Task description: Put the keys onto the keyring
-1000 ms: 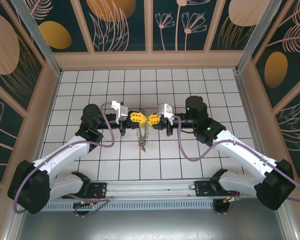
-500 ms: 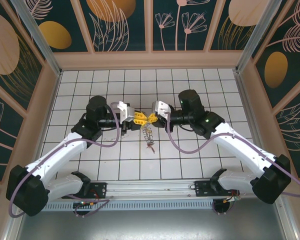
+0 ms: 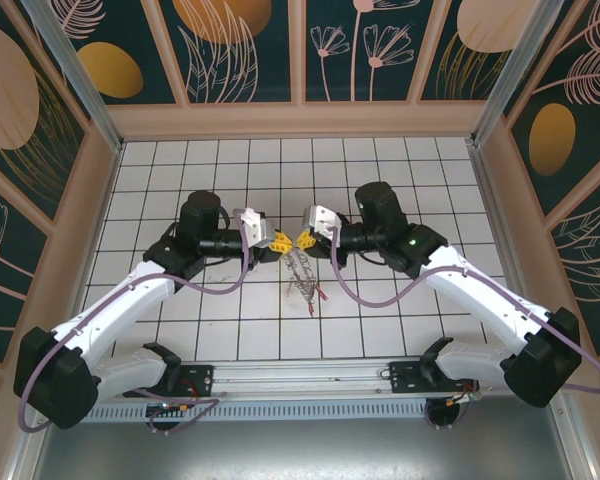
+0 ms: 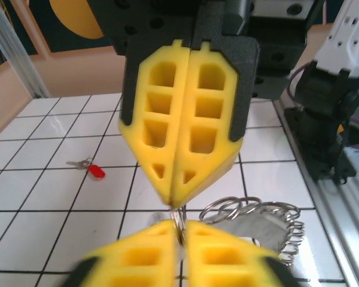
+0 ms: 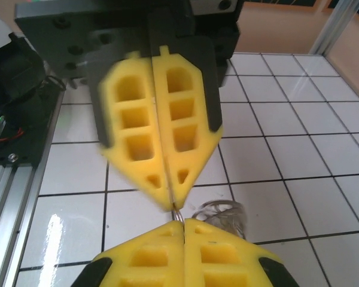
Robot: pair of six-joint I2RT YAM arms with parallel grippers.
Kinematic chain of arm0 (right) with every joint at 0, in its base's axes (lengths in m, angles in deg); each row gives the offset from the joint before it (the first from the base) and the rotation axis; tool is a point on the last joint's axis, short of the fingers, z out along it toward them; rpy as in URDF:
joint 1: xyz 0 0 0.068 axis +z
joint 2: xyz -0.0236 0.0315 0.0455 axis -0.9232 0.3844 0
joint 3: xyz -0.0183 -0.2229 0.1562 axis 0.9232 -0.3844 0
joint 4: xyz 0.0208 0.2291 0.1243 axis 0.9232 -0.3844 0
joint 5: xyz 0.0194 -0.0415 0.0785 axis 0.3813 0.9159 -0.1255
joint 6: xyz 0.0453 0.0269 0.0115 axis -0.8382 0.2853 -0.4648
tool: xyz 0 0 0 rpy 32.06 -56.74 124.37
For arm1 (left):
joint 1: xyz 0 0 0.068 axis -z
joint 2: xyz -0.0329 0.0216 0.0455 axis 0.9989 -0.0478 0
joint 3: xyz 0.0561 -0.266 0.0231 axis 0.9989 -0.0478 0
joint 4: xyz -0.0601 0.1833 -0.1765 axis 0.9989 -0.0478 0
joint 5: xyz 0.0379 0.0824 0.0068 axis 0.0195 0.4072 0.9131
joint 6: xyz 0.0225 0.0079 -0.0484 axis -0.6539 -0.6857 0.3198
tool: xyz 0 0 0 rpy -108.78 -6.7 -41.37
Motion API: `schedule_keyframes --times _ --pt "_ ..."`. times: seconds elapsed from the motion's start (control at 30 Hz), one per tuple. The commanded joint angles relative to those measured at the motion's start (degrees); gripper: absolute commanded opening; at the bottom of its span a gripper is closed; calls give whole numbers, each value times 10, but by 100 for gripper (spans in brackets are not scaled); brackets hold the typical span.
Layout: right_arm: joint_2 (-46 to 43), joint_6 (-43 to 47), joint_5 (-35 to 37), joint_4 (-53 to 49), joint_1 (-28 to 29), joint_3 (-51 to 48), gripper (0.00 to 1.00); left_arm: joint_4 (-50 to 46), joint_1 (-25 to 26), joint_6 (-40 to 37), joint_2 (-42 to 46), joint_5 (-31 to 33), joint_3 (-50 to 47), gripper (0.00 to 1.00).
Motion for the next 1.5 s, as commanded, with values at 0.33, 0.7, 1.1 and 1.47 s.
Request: schedule_keyframes --times 0.33,0.7,1.1,1.47 --pt "-34 0 -22 65 2 -27 0 36 4 19 25 15 -40 32" --pt "-41 -70 97 65 -22 -49 22 43 5 50 29 79 -64 37" --pt "-76 -293 171 -37 -114 -100 44 27 -24 195 30 236 -86 56" --pt "-104 168 48 -19 -112 -246 44 -22 -39 72 31 200 -111 56"
